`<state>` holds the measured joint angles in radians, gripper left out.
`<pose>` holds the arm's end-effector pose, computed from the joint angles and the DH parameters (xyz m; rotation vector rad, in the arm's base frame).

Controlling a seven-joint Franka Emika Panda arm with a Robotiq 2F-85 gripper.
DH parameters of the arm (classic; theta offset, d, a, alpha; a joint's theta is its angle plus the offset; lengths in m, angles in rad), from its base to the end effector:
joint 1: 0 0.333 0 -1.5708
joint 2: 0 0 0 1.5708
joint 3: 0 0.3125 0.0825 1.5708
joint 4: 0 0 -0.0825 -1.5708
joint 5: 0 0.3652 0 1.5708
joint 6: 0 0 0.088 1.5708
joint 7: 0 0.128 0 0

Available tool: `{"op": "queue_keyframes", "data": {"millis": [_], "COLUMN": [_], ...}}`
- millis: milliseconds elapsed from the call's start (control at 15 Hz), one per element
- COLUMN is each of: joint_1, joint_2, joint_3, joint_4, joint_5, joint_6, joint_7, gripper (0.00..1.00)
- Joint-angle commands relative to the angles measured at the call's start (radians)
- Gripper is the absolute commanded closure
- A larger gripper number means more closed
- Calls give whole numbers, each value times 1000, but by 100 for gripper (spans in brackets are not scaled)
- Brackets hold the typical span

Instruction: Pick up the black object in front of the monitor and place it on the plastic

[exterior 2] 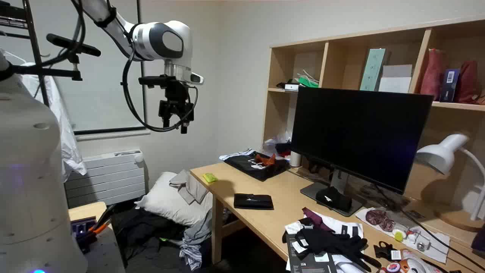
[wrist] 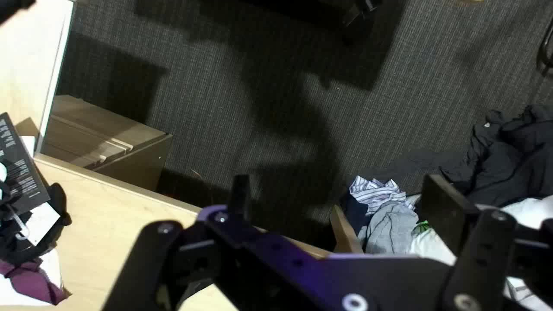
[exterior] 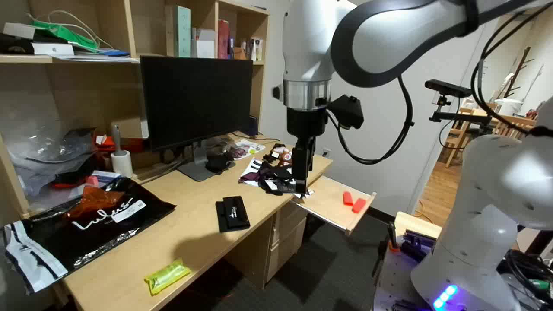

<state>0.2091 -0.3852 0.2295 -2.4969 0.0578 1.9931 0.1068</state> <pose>0.3493 0.1679 0.3947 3.0398 0.4330 -0.1738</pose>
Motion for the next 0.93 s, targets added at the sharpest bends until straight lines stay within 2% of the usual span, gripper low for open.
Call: {"op": "queue_keyframes", "data": {"millis": [0,400,600,733,867], "joint_1": [2,-72,-107,-113,-107], "joint_2": [0,263,438,552,663], "joint_3": [-2,-39,-76,-109,-143], "joint_4": [2,148,295,420,554], "joint_5": [-1,-137,-268,-340,-363], "joint_6": [-3,147,215,204,170], "joint_7": [1,-5,-9,12,1], "gripper": [0,0,0,0,0]}}
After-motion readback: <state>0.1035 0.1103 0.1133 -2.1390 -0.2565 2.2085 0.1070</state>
